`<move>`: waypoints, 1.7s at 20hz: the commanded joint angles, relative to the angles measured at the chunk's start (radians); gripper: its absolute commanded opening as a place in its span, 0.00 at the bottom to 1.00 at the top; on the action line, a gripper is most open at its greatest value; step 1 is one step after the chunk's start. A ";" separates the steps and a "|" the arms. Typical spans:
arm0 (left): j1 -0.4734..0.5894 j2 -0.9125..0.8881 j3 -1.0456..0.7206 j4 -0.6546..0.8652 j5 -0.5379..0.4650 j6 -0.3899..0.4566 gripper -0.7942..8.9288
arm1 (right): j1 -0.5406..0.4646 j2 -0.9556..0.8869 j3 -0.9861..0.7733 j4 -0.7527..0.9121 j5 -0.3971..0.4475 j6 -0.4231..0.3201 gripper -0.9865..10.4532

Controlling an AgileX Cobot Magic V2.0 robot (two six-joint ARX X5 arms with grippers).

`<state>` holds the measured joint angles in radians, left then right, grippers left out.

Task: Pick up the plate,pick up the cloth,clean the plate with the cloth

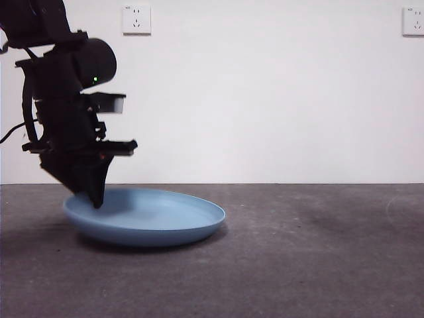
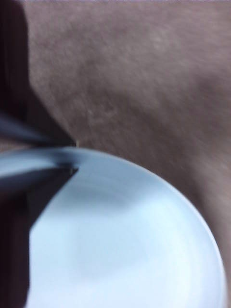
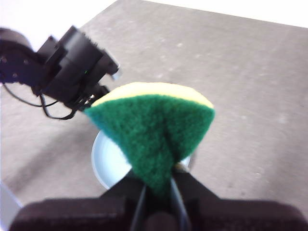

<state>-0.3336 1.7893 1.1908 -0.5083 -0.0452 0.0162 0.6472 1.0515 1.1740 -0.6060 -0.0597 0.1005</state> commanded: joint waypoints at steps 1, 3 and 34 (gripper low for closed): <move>-0.001 -0.002 -0.004 0.006 0.002 -0.006 0.50 | -0.001 0.008 -0.006 -0.002 0.077 -0.014 0.08; -0.008 -0.026 -0.004 -0.004 0.003 -0.024 0.50 | -0.008 0.028 -0.006 -0.002 0.192 -0.024 0.08; -0.079 -0.700 -0.004 -0.349 0.077 -0.046 0.50 | -0.215 0.716 -0.006 0.027 0.006 -0.023 0.62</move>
<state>-0.4099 1.0893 1.1908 -0.8600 0.0330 -0.0269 0.4316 1.7607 1.1740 -0.5793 -0.0525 0.0822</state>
